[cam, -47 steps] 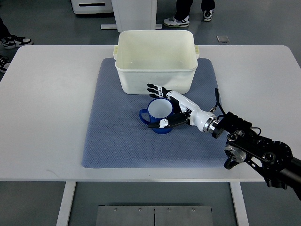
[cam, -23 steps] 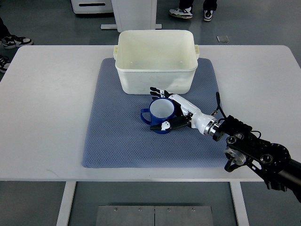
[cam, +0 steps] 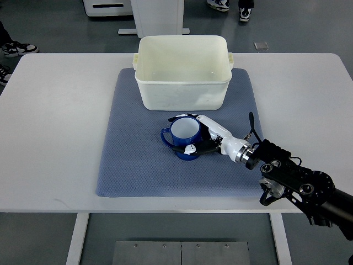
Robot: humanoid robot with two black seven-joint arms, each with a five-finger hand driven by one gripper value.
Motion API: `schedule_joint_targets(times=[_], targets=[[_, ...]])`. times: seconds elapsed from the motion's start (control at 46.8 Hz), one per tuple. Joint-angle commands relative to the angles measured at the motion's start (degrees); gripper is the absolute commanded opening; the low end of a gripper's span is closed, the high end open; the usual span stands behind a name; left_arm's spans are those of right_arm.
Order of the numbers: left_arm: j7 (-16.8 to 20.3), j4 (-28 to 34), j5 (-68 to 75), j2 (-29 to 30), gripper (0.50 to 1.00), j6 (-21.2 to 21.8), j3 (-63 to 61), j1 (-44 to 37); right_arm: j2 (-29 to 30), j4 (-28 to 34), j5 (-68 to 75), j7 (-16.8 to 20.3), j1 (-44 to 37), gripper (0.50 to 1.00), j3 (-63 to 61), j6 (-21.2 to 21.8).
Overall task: Place cup in box with right hand
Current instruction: 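Lift the blue mug with the right hand above the cream tub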
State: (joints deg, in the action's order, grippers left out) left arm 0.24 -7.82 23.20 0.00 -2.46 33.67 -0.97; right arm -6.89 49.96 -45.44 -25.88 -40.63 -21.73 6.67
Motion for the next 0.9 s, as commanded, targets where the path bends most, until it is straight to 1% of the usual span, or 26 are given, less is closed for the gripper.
schedule_joint_targets(times=[0.0, 0.214, 0.321, 0.62, 0.706, 0.877], targets=[[0.0, 0.0, 0.0, 0.0, 1.0, 0.0, 0.0, 0.0, -0.1, -0.1, 0.1, -1.0, -0.1, 0.5, 0.0, -0.1], [-0.1, 0.0, 0.0, 0.0, 1.0, 0.0, 0.0, 0.0, -0.5, 0.6, 0.3, -2.2, -0.6, 0.5, -0.1, 0.0], [-0.1, 0.0, 0.0, 0.0, 1.0, 0.0, 0.0, 0.0, -1.4, 3.3, 0.4, -2.2, -0.9, 0.5, -0.1, -0.1], [-0.1, 0.0, 0.0, 0.0, 1.0, 0.0, 0.0, 0.0, -11.6, 14.3, 0.6, -1.4, -3.7, 0.5, -1.0, 0.0], [-0.1, 0.0, 0.0, 0.0, 1.0, 0.0, 0.0, 0.0, -13.2, 15.8, 0.6, 0.2, -4.3, 0.5, -2.6, 0.2], [0.0, 0.0, 0.0, 0.0, 1.0, 0.0, 0.0, 0.0, -14.2, 16.9, 0.6, 3.9, -6.5, 0.5, -6.5, 1.2]])
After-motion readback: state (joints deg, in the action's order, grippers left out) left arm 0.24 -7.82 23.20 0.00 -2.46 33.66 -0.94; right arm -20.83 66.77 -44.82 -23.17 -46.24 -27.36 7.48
